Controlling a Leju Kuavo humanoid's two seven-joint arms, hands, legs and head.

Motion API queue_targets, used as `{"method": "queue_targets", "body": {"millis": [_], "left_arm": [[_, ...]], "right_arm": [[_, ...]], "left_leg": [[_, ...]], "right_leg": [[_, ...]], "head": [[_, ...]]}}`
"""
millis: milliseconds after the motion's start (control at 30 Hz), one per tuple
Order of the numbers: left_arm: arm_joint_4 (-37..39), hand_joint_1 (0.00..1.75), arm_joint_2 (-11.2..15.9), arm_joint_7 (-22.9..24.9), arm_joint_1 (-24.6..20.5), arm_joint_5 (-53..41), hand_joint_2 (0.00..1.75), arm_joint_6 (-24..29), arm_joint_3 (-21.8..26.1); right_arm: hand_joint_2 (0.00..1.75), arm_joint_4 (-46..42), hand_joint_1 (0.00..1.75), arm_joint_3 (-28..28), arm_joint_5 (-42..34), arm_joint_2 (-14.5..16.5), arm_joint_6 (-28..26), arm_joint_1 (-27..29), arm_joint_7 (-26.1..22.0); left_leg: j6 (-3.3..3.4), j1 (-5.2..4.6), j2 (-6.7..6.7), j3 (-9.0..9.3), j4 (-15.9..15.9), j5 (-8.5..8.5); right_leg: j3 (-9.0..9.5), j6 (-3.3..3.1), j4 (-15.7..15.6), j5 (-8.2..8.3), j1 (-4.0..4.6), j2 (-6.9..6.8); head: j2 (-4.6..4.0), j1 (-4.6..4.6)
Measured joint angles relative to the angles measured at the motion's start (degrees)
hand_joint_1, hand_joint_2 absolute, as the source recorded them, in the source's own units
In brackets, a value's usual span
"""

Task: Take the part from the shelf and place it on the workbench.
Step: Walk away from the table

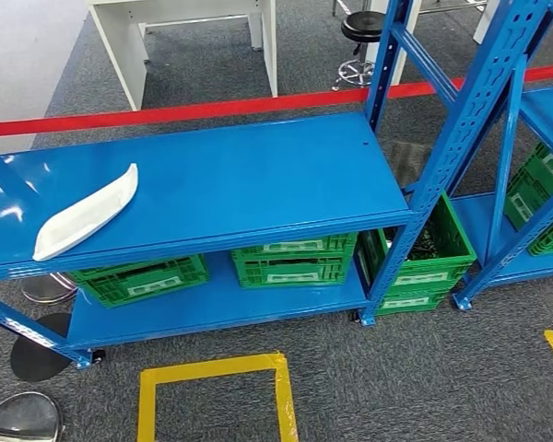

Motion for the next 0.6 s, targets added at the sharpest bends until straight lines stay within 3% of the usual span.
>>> {"method": "queue_targets", "body": {"millis": [100, 600], "left_arm": [[0.0, 0.0, 0.0, 0.0, 0.0, 0.0, 0.0, 0.0, 0.0], [0.0, 0.0, 0.0, -0.9, 0.0, 0.4, 0.0, -0.6, 0.0]], "right_arm": [[0.0, 0.0, 0.0, 0.0, 0.0, 0.0, 0.0, 0.0, 0.0], [0.0, 0.0, 0.0, 0.0, -0.1, 0.0, 0.1, 0.0, -0.1]], "left_leg": [[-0.9, 0.13, 0.0, -0.03, 0.0, -0.06], [-0.97, -0.27, 0.01, -0.09, 0.1, -0.16]], "right_leg": [[-0.05, -0.05, 0.1, -0.02, 0.07, 0.0], [-0.02, 0.03, 0.0, 0.02, -0.35, 0.0]], "head": [[0.0, 0.02], [0.0, 0.04]]}}
